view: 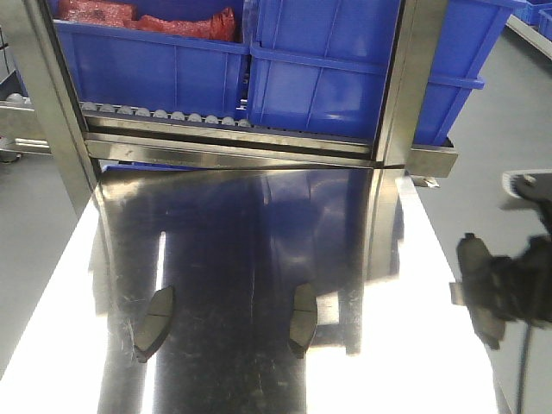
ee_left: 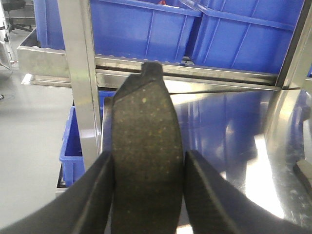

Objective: Move and align brake pads A on conveyor
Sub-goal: 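Lift the grasped brake pad off the table with the right gripper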

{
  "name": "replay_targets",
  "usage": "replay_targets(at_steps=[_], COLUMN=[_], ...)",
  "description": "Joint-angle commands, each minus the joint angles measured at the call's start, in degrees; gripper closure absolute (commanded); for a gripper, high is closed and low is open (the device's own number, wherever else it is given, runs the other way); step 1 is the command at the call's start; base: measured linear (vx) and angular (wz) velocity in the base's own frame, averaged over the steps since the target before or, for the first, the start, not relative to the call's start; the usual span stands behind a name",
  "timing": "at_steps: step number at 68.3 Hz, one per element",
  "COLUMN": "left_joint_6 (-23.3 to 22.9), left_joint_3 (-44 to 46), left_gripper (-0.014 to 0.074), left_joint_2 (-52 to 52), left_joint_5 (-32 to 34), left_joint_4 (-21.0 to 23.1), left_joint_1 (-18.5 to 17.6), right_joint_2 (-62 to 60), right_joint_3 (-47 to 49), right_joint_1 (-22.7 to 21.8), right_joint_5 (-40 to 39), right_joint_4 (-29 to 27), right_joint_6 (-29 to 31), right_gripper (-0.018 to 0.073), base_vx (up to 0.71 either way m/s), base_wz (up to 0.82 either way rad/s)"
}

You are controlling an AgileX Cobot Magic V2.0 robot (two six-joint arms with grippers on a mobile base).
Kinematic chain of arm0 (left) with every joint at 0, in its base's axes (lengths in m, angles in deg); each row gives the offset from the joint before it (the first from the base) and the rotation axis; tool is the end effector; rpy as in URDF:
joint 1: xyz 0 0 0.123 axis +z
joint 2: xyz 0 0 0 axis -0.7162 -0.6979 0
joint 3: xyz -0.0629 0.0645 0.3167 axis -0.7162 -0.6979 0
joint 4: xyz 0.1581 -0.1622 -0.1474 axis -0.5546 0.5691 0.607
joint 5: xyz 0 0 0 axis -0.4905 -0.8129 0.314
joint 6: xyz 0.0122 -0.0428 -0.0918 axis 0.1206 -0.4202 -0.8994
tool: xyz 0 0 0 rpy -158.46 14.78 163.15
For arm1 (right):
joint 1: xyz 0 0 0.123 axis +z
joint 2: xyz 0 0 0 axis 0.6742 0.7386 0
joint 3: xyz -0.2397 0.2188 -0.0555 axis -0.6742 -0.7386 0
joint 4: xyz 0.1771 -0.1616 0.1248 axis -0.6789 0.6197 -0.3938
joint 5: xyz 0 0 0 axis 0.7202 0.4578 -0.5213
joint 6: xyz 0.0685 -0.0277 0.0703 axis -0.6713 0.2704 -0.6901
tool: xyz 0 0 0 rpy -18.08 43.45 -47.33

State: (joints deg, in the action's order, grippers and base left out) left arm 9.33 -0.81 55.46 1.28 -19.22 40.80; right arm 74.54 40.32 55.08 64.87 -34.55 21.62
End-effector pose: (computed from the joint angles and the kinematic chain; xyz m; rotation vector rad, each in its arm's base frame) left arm 0.0382 -0.0069 0.3048 0.0628 1.7973 -0.1257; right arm 0.1899 0.0428 0.3118 -0.1356 2.4351 0.1489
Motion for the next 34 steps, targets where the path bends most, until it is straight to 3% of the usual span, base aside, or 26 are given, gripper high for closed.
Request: replay_targets(at_steps=[1, 34], left_joint_6=[-0.1, -0.1], left_joint_3=[1.5, 1.5], left_gripper=[0.0603, 0.0603], left_joint_2=[-0.5, -0.5], left_joint_5=[5.2, 5.2], left_joint_4=[0.6, 0.6], left_joint_1=[-0.2, -0.2], right_joint_2=[-8.3, -44.6], right_joint_3=[-2.7, -16.5], right_joint_1=[0.0, 0.0], right_joint_5=[-6.2, -8.0], right_joint_4=[0.8, 0.4], right_joint_6=[0.2, 0.7], right_gripper=[0.0566, 0.0566], base_vx=[0.00, 0.00], base_wz=[0.00, 0.00])
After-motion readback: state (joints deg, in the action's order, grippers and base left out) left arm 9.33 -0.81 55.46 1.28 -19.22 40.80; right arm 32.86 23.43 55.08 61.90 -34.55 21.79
